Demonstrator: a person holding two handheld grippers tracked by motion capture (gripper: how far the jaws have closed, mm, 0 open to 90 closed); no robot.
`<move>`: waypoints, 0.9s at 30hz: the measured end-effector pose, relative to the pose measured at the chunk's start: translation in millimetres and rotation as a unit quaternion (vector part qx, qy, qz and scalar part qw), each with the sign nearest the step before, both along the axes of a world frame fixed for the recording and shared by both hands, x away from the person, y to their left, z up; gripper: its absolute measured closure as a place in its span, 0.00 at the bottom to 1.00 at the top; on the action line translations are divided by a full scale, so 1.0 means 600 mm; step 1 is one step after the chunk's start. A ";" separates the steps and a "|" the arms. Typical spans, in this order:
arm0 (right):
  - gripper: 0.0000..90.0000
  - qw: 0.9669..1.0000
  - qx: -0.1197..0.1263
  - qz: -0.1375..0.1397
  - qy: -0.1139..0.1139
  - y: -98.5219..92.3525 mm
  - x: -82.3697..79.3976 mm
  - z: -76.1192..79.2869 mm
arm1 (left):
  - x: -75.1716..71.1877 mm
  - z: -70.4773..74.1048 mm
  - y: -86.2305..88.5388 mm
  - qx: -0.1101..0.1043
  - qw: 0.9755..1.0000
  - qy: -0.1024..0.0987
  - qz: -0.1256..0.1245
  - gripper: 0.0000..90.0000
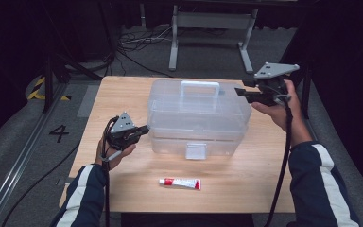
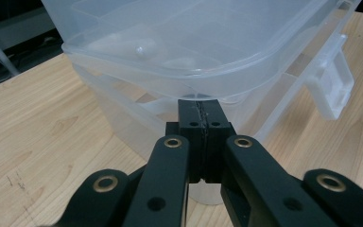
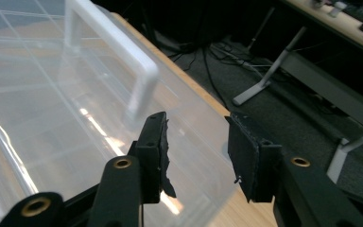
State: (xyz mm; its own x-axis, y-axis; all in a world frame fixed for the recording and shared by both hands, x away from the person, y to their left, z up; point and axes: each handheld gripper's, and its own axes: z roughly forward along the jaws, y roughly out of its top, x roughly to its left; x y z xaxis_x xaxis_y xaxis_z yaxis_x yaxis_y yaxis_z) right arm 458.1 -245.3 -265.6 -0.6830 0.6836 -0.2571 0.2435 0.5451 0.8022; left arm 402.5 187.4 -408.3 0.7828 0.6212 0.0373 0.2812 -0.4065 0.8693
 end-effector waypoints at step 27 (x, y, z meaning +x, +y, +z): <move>0.56 1.000 0.011 -0.024 0.005 -0.115 -0.063 -0.142 | 0.005 0.009 0.003 0.003 1.000 0.003 -0.008 1.00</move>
